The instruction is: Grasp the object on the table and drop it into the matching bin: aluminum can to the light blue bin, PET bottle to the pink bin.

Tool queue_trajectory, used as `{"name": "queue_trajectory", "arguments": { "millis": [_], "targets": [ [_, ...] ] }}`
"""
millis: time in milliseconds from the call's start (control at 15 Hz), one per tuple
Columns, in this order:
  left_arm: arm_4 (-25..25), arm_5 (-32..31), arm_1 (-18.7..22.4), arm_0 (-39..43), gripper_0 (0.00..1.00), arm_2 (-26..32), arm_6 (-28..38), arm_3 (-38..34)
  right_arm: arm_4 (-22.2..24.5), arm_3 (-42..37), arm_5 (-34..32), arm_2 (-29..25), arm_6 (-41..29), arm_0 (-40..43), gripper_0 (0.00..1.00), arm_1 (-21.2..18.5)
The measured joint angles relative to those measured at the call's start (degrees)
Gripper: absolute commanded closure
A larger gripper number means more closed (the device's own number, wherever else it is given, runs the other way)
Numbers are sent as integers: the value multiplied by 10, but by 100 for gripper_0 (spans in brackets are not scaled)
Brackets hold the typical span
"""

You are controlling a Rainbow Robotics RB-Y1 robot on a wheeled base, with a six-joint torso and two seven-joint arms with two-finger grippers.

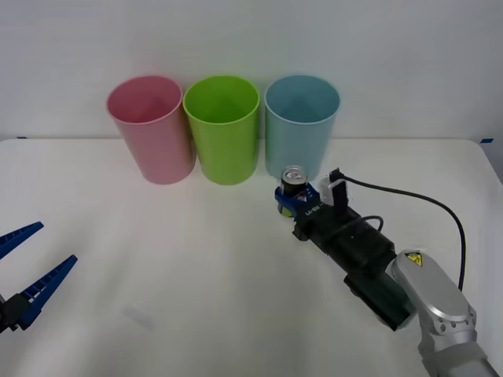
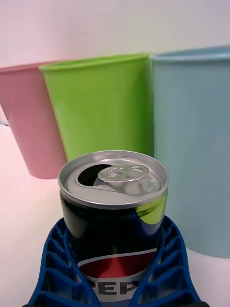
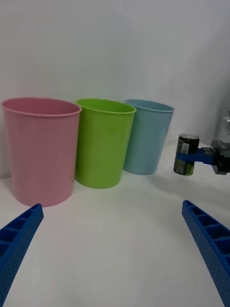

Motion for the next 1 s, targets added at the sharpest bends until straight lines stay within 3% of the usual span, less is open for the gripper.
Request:
{"name": "queue_trajectory", "arguments": {
  "millis": [667, 1000],
  "targets": [
    [0, 0, 0, 0, 0, 0, 0, 0, -11, -210, 5, -23, -184, 41, 100, -77],
    [0, 0, 0, 0, 0, 0, 0, 0, -10, -236, 39, -39, -247, 3, 100, -114]
  ]
}}
